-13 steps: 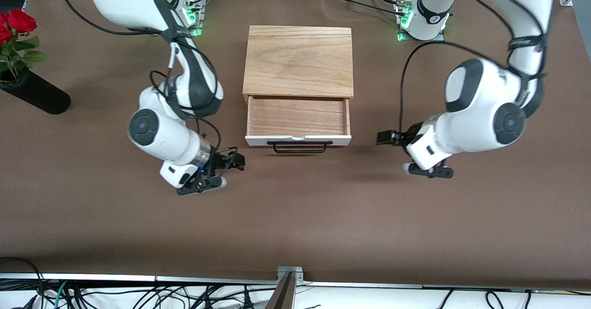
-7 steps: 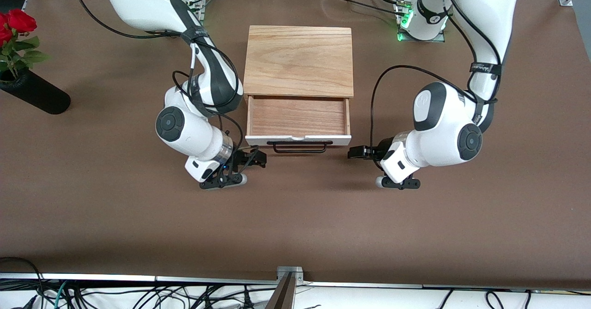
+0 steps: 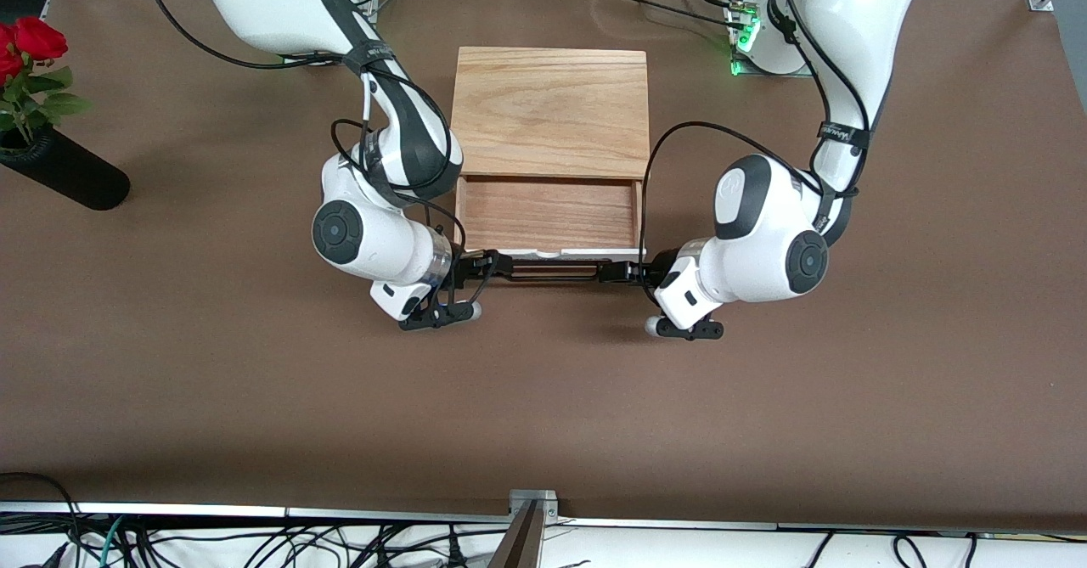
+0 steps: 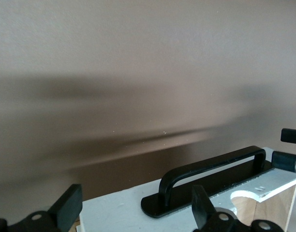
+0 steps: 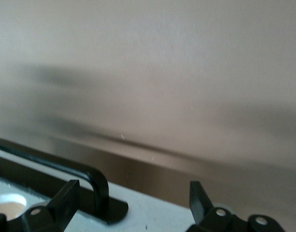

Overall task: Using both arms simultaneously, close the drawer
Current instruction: 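Lower both grippers against the drawer front on each side of the handle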

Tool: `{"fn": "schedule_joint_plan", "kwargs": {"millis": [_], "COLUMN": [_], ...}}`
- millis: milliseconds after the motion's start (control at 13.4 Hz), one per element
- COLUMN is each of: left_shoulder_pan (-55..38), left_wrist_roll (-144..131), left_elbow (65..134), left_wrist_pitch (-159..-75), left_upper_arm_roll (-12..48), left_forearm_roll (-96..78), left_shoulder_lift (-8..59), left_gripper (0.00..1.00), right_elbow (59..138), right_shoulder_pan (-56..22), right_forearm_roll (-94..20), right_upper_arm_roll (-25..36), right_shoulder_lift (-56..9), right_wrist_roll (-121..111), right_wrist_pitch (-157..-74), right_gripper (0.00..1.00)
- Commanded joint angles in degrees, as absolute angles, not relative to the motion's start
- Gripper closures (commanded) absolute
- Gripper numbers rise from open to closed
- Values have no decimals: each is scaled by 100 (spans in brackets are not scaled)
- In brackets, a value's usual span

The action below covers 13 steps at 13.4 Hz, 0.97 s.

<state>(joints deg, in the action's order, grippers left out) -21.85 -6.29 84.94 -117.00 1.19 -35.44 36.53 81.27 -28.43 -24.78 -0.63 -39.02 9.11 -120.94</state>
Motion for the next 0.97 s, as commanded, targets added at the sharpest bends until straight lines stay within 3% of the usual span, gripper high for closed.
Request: {"fn": "schedule_joint_plan", "kwargs": {"millis": [0,449,898], "left_shoulder_pan": [-2381,-2505,-2329], "left_wrist_roll": [-597,-624,-571], "left_elbow": [8393,8499,8490], "left_wrist_pitch": [-11663,-11242,-10293], "left_upper_arm_roll": [53,53,18], "left_forearm_roll": [-3700,-3683,-3612], "left_shoulder_lift": [3762,3744,3709], "left_gripper": [0,0,0], "right_elbow": [8051,8051,8051], "right_shoulder_pan": [-2760,-2760,-2812], "right_forearm_roll": [-2593,-3085,-3094], "right_upper_arm_roll": [-132,-132,-184], "right_shoulder_lift": [-3929,-3894,-3894], "right_wrist_roll": [923,932,958], "right_wrist_pitch": [-11769,-11418,-10934], "right_gripper": [0,0,0]}}
